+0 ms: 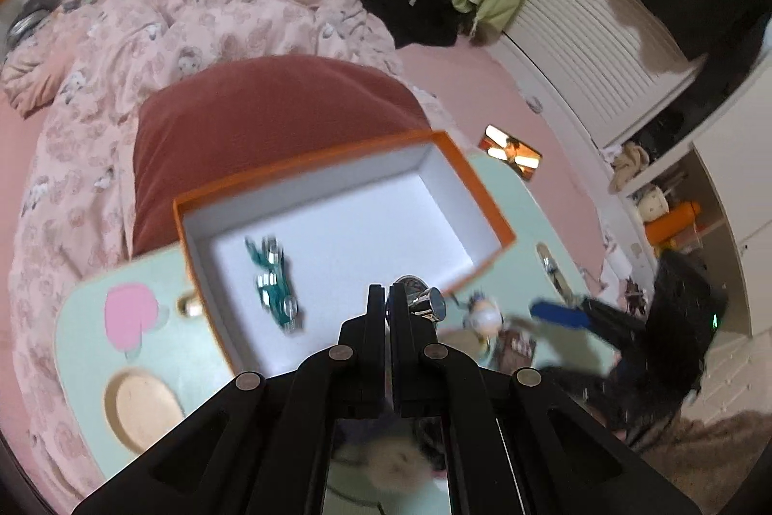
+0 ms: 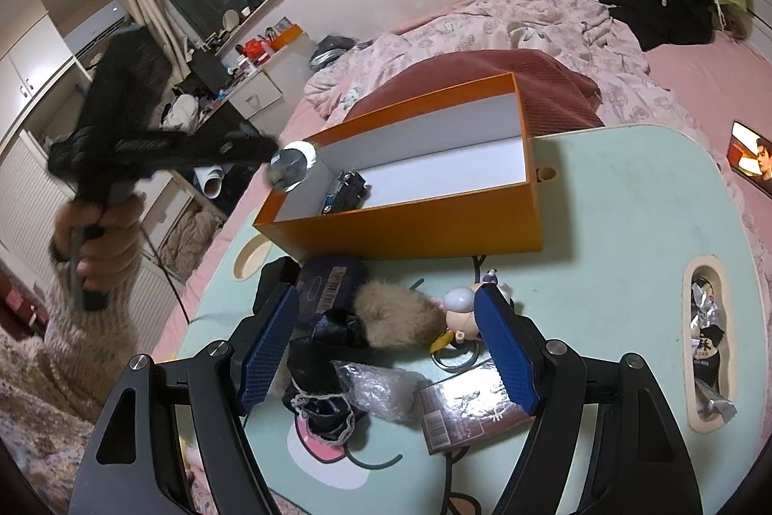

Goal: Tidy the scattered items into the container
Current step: 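Lift the metal ring out and set it on the table with left gripper, then reach the right gripper into the box and grasp the black toy-car keychain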

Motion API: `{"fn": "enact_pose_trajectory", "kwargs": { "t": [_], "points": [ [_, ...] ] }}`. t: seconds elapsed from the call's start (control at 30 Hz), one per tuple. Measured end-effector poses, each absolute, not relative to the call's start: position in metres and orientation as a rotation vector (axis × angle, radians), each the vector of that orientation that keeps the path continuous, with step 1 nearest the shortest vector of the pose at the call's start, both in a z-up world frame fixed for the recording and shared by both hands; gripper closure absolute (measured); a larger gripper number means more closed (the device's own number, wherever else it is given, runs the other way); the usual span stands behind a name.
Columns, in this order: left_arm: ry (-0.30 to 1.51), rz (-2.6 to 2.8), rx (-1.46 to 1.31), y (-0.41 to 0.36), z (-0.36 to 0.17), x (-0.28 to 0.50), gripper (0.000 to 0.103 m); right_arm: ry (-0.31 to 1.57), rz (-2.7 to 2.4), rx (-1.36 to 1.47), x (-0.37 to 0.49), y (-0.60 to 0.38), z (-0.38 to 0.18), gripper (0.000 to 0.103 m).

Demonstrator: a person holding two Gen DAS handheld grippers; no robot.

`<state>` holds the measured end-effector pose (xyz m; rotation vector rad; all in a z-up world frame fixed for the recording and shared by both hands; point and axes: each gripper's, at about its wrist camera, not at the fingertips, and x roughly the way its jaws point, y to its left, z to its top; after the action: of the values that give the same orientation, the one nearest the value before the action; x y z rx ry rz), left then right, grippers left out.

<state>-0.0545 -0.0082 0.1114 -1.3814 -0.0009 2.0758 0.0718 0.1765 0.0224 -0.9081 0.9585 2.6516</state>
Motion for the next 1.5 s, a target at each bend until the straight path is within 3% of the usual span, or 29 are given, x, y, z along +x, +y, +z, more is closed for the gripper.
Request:
{"fn": "enact_pose_trajectory", "kwargs": {
  "t": [0.3,0.43,0.47,0.6,0.9,1.13,1.5],
  "points": [
    [-0.168,2.013,-1.387,-0.016,0.073,-0.018,0.101,0.945,2.683,-0.962,0.064,0.169,0.021,0.028],
    [-0.157,2.048,-1.374,-0.002,0.06,-0.019,0.101,0.931,2.688,-0.963,0.061,0.166,0.024,0.028],
    [-0.146,2.066,-1.366,0.001,0.059,-0.019,0.097,0.928,2.689,-0.961,0.062,0.165,0.025,0.028],
    [-0.094,2.101,-1.341,0.004,0.057,-0.014,0.057,0.924,2.686,-0.964,0.063,0.164,0.026,0.028],
    [-0.119,2.246,-1.223,-0.027,0.077,0.007,0.033,0.933,2.7,-0.989,0.052,0.162,0.03,0.028],
    [-0.244,2.382,-1.183,-0.058,0.083,0.012,0.031,0.908,2.737,-1.004,0.035,0.159,0.038,0.028],
    [-0.115,2.619,-1.171,-0.078,0.075,0.019,0.03,0.886,2.726,-1.057,0.011,0.161,0.045,0.028]
  ]
}}
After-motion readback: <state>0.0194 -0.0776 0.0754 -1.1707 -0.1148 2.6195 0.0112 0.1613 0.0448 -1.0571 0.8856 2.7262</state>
